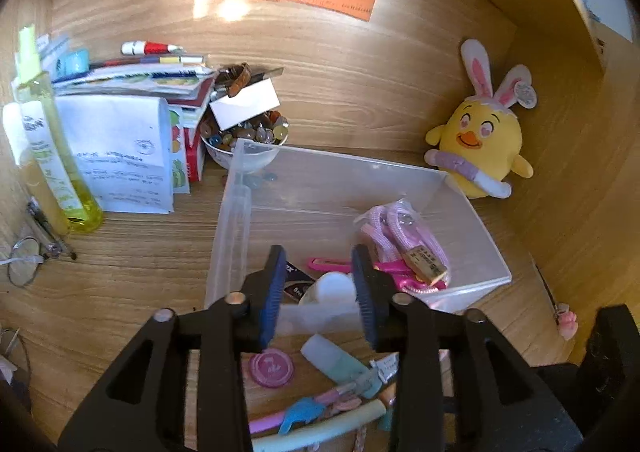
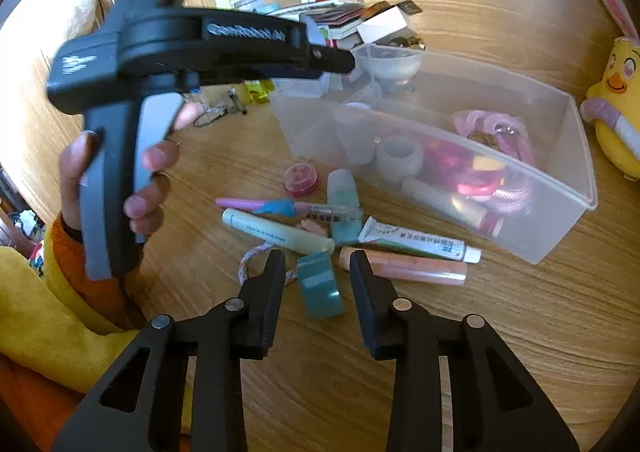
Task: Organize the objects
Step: 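Grasp the pale green tube with the left tool while the right tool grasps the teal cap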
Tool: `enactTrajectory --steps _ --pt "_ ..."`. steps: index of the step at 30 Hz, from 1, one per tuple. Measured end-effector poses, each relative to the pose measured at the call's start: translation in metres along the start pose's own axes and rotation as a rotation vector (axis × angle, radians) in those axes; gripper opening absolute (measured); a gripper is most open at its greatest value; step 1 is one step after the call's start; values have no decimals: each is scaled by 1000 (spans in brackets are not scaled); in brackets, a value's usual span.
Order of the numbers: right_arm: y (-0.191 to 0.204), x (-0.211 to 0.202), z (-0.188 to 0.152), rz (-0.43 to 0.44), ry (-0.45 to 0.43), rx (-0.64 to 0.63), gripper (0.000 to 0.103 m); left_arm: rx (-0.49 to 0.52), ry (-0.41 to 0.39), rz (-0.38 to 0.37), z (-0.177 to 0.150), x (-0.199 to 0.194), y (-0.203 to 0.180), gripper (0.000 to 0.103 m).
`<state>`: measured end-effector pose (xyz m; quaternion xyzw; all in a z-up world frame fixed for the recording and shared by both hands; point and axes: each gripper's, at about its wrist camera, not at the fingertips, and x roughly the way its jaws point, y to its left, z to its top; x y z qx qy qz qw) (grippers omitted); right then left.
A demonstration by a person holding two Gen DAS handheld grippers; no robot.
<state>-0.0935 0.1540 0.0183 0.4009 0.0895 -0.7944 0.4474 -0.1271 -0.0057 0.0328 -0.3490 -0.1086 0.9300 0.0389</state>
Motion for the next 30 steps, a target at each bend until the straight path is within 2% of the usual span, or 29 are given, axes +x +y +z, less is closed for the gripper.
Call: enactTrajectory --steps 2,5,8,13,18,22,26,30 --pt "1 3 -1 -4 8 -1 21 11 -11 9 -6 -9 -1 52" --pt "2 5 -2 -8 7 -3 17 43 -7 15 -17 -20 -3 57" --pt "2 3 -1 -27 -3 2 17 67 20 25 -32 -28 -1 60" --pt "-5 -7 1 -51 -39 39 17 73 69 -9 -59 -33 3 60" --pt "-19 -19 2 -78 -71 100 17 120 117 -32 -81 -31 -7 47" --pt "-28 -25 1 -85 -82 143 17 194 124 -40 -93 -31 -22 37" --pt "-28 -26 -1 -86 -87 159 17 237 131 -39 -96 -29 -29 36" --pt "-27 -30 -3 -84 -95 158 17 231 181 -43 -98 -17 -21 36"
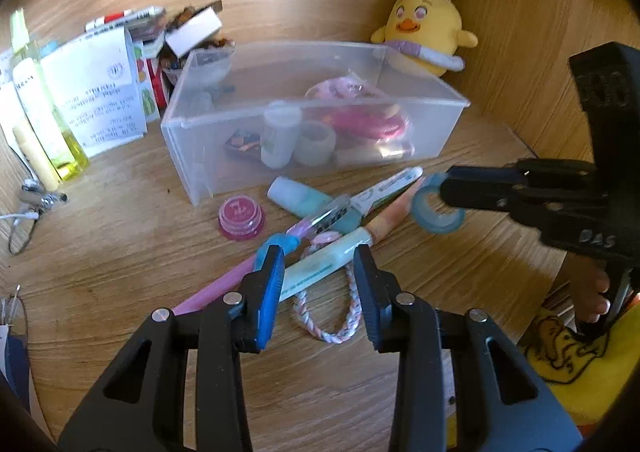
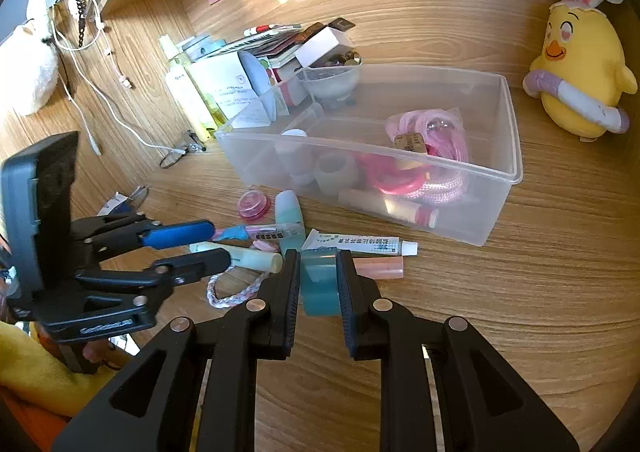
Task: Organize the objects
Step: 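Grasp the pale green tube with the left tool while the right tool grasps the teal cap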
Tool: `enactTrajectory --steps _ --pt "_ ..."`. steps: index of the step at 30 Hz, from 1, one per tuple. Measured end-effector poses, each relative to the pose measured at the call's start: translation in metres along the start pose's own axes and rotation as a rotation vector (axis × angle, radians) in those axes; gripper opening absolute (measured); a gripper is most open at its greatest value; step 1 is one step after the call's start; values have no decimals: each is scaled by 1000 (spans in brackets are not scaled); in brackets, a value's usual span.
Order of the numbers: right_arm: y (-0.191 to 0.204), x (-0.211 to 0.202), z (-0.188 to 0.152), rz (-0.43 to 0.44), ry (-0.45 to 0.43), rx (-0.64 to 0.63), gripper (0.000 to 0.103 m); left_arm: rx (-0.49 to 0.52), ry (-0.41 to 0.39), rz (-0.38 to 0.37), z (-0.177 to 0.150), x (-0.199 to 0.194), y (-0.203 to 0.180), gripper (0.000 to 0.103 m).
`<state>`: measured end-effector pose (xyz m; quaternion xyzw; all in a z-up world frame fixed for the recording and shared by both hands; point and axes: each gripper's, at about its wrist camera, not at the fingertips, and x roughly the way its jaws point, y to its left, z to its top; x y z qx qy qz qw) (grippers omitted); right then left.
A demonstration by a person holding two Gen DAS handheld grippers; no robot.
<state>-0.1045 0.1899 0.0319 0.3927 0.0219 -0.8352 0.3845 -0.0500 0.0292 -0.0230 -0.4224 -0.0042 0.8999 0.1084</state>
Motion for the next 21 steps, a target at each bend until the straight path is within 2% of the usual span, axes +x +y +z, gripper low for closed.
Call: enactTrajectory --steps 3,7,12,15,17,21 --pt "-2 -2 -1 5 -2 7 17 -8 24 8 -3 4 7 36" --pt "-7 -2 0 17 -2 28 17 -39 52 -17 -7 7 16 36" --pt "-8 1 0 20 3 41 17 -28 82 -26 -15 12 10 36" --pt "-7 2 1 21 1 39 17 -23 72 -17 -15 14 5 26" --pt "-7 1 2 20 -2 36 17 -28 68 -26 -14 14 3 15" --pt "-7 -3 3 14 -15 31 17 -36 45 -91 -12 6 -2 15"
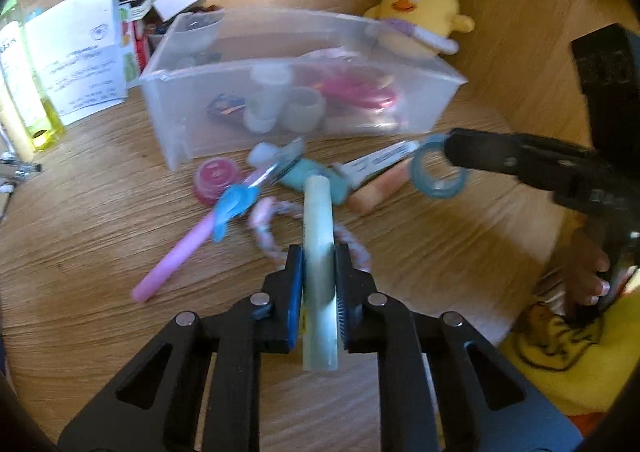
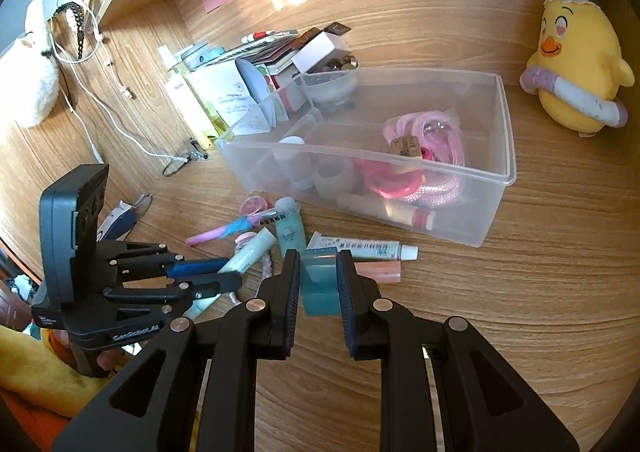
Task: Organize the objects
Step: 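Grasp the pale green tube with the left tool while the right tool grasps the teal cap, then drop the green tube and teal cap into the clear box with both tools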
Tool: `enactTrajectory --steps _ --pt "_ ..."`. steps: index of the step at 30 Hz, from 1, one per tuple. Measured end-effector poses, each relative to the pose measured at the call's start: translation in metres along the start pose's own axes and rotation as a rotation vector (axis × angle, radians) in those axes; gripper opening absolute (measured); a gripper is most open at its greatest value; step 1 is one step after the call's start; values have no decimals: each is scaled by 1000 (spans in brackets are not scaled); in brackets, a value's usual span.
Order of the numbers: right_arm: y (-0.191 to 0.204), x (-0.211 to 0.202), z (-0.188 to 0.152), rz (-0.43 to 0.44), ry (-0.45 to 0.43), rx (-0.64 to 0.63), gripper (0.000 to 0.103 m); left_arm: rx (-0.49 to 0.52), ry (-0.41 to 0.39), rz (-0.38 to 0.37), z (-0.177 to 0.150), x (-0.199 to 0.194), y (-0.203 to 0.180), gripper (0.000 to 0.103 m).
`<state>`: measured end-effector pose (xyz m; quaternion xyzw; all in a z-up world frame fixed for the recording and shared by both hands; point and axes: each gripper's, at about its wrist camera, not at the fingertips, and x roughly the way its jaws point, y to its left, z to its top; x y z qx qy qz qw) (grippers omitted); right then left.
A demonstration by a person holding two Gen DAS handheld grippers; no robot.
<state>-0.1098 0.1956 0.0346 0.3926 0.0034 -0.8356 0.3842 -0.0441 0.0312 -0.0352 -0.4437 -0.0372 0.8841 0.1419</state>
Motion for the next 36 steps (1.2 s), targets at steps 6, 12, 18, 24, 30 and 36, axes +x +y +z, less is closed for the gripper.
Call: enactTrajectory --steps 6,12,18,24,30,36 --pt "-2 -8 4 -8 -24 1 17 1 -64 8 9 -16 -10 15" --pt "1 -19 12 -21 -63 -18 17 -3 -126 17 21 -27 -11 15" --pt "-2 -32 26 -45 -118 -23 17 -36 -212 19 33 -48 -3 15" --pt "-7 -44 44 -81 -176 -27 17 -65 -291 42 51 -65 6 15" --pt "-11 -46 62 -136 -225 -44 17 -107 -332 81 70 -66 20 15" --pt "-21 -27 71 -182 -206 -37 17 -162 -304 128 86 -43 38 15"
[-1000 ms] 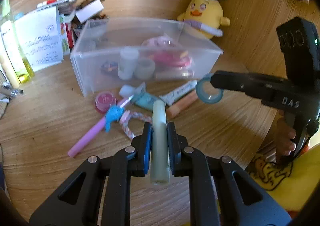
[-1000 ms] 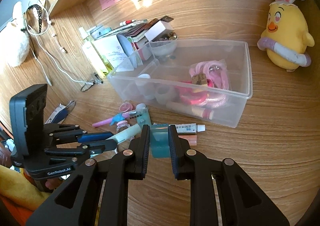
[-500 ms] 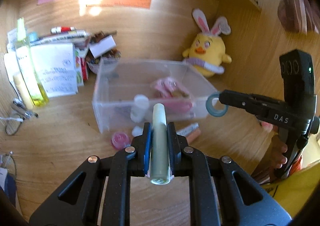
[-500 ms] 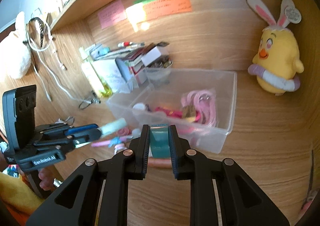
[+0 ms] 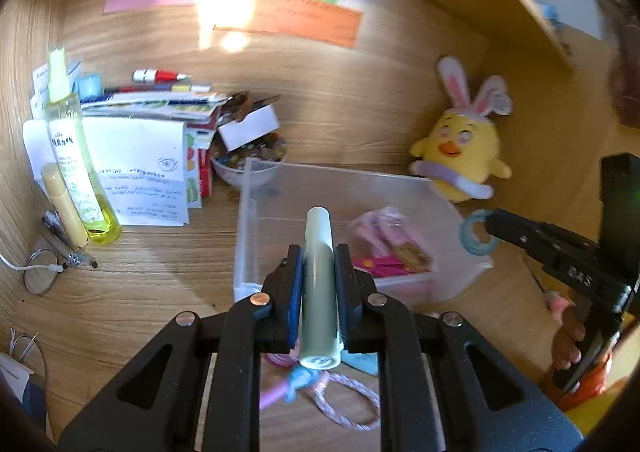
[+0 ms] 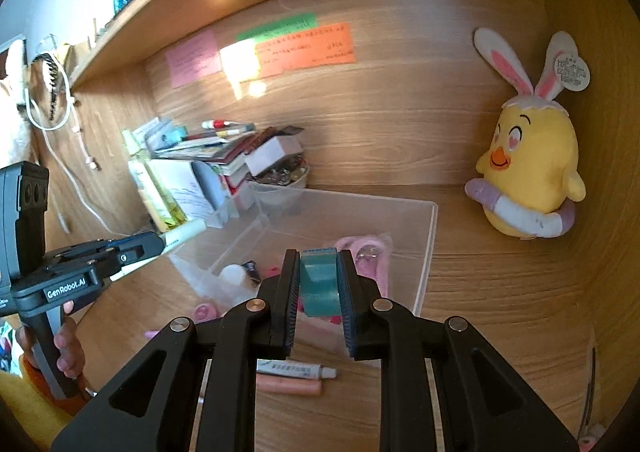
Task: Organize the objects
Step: 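Drop the green tube and teal cap into the clear box with both tools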
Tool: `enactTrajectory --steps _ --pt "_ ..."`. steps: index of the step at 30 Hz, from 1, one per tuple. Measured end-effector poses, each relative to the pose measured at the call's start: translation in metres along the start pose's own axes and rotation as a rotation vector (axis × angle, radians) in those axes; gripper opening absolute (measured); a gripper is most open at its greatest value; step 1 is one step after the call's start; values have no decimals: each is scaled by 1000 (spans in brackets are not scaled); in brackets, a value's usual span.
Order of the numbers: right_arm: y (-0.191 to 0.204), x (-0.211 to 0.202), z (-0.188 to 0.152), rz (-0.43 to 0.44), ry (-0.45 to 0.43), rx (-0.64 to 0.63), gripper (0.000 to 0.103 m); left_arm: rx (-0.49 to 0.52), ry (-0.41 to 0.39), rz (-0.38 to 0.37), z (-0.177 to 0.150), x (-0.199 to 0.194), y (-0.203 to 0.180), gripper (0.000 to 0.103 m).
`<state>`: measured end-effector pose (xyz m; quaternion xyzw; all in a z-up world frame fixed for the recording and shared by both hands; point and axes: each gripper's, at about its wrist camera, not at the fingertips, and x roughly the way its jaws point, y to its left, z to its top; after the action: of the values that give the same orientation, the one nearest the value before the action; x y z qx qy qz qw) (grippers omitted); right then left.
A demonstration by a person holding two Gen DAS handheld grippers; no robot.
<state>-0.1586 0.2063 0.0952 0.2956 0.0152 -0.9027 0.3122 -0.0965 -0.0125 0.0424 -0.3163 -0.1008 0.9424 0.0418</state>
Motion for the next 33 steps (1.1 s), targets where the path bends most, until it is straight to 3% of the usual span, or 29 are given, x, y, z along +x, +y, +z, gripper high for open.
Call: enactTrajectory --steps 8,16,19,27,29,33 --pt "-13 35 -7 -34 73 14 17 -62 68 27 4 37 15 15" --pt "-15 40 -7 -48 96 13 18 -15 77 41 1 44 1 15" --pt "-11 36 -8 -46 90 3 25 8 69 48 1 40 -4 15" --pt "9 10 -9 -14 44 -57 43 33 24 70 -1 18 -9 44" --pt "16 4 -10 -4 34 -77 46 35 14 75 -2 11 -10 57" --pt "29 -2 -16 33 43 -105 48 49 5 101 -9 -3 -9 69"
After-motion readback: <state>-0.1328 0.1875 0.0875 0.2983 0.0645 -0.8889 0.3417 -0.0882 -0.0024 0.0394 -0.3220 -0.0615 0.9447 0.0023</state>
